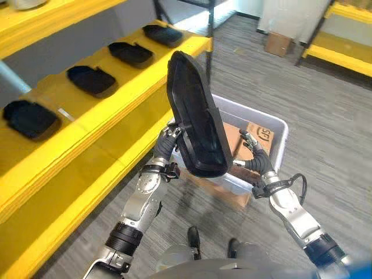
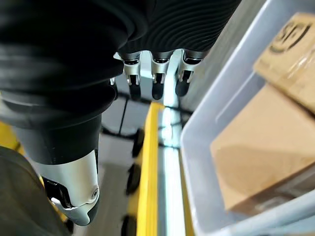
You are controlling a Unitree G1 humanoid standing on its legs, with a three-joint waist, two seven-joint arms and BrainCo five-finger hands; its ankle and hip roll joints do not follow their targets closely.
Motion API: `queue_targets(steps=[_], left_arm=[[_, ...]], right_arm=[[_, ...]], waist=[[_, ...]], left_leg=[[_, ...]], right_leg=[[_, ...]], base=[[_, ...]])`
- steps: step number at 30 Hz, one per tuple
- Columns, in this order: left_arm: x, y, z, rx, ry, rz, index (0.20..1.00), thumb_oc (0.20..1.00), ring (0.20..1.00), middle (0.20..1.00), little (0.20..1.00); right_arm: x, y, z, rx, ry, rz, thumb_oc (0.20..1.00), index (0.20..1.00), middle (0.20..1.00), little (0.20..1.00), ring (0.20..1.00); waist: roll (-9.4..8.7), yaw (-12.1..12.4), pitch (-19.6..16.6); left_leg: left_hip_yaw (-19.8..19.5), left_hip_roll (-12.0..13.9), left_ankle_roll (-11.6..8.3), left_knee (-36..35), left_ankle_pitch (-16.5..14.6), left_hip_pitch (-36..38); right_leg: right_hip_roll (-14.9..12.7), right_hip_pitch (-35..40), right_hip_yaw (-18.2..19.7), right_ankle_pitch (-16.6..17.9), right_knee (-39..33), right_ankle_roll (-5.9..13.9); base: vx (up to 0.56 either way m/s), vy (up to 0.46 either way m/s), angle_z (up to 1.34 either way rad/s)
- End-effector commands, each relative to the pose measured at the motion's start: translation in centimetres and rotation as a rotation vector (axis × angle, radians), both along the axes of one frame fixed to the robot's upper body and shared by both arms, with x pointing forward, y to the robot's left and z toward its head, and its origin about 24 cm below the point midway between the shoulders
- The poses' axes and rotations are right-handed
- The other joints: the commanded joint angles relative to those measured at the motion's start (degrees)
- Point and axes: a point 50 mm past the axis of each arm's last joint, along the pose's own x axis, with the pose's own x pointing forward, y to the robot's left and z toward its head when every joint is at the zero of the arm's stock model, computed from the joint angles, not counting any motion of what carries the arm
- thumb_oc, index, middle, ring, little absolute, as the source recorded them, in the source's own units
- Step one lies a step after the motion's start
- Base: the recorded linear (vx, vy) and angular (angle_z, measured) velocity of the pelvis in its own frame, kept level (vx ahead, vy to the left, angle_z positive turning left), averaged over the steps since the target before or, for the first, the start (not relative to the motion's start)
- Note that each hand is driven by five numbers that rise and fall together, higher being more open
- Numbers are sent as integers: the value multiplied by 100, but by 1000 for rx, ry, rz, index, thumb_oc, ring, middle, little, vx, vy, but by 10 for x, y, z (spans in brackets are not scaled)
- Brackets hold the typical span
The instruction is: Move parts from the plastic box to the shelf.
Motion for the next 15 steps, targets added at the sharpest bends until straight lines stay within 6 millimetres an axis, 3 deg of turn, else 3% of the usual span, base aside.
queue_targets(steps=[1,2,3,7,10,13,14,15], left_arm=[[6,-9,44,-63,-240,-33,200,200,200,200,200],[5,-7,43,-80,-225,-27,200,200,200,200,200],[5,-8,40,-85,-209,-50,200,200,200,200,200],[9,-16,40,-95,-196,-77,200,200,200,200,200],[10,-12,43,-105,-195,-31,200,200,200,200,200],[6,-3,41,-101,-193,5,200,200,200,200,200],[5,2,39,-99,-191,3,200,200,200,200,200],[5,4,39,-96,-194,3,200,200,200,200,200]], right_arm=[[6,8,39,118,-176,66,1000,1000,1000,1000,1000],[6,9,40,117,-183,75,1000,1000,1000,1000,1000],[4,7,41,116,-187,49,1000,1000,1000,1000,1000],[2,2,40,107,-169,14,1000,1000,1000,1000,1000],[3,3,37,89,-159,64,1000,1000,1000,1000,1000],[3,6,37,71,-152,110,1000,1000,1000,1000,1000],[1,7,38,58,-157,114,1000,1000,1000,1000,1000],[1,7,39,55,-158,118,1000,1000,1000,1000,1000]], waist=[[-70,110,53],[-54,132,58],[-36,54,71],[-94,-192,151],[-128,-134,192],[-131,-61,198],[-109,-94,207],[-94,-135,207]], left_leg=[[-188,83,-529,-188,-14,41],[-102,79,-554,-188,11,2],[637,186,-619,-188,65,18],[1742,493,-749,72,12,192],[1506,676,-808,222,17,146],[1293,989,-943,86,178,296],[1477,1295,-1050,-66,373,440],[1607,1354,-1063,-118,408,509]], right_leg=[[153,629,-534,622,-1151,134],[126,692,-600,663,-1265,151],[19,833,-1011,703,-1387,203],[-180,1027,-1539,616,-1267,276],[-249,1068,-1523,583,-1198,227],[-317,1070,-1526,497,-1040,193],[-431,1061,-1642,396,-789,213],[-479,1048,-1741,345,-674,226]], base=[[-116,-180,109],[-128,-63,69],[-81,-14,39],[-38,30,125],[-54,124,86],[-35,245,-11],[-48,384,4],[-64,438,28]])
